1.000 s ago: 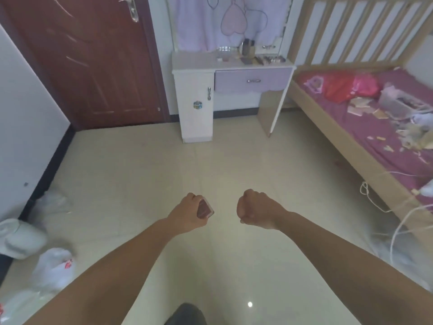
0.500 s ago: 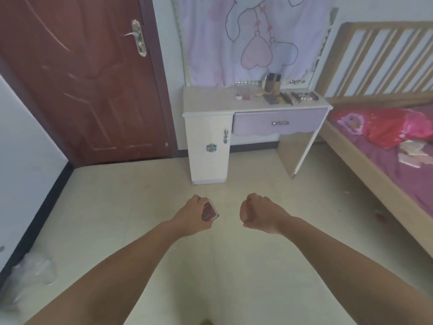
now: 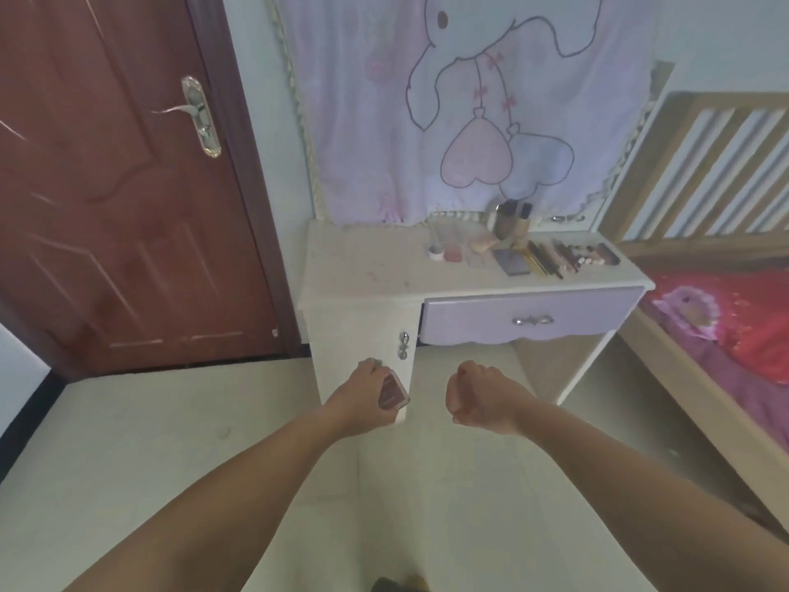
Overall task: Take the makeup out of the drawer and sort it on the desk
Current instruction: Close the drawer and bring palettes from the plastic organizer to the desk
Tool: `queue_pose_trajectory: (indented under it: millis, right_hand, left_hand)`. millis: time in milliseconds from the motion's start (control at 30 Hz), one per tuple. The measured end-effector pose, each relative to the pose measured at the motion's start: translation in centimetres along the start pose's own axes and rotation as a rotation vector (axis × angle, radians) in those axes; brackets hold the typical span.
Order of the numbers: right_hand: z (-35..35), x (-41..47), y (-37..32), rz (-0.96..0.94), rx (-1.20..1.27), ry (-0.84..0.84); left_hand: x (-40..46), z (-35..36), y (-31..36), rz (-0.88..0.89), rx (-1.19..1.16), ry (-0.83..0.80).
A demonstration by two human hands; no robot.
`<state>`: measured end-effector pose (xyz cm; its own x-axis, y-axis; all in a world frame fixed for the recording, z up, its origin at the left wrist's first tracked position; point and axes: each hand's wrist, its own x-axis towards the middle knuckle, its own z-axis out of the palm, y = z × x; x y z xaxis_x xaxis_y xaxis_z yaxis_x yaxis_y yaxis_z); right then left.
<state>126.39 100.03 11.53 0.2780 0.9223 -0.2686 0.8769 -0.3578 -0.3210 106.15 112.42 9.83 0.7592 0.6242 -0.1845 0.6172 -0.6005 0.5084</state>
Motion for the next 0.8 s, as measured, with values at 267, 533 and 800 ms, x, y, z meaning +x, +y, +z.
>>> queue_pose_trajectory:
  millis: [267,533,800]
  right_hand:
    - [-7.8,17.7,2.7,-0.035,-0.026,-0.037]
    - [-10.5,33.1,6.6,-0.003,-0.024,-0.021]
    - [-11.8,41.2,11.3,0.027,-0.072,-0.130]
  left_hand:
    - [17.2,-5.4,-2.3,-0.034,-0.033,0.002]
    - [34.2,-8.0,-5.3,0.027,-0.002,-0.093]
    - [45.5,-7.4,-4.8,0.143,0.030,-0.178]
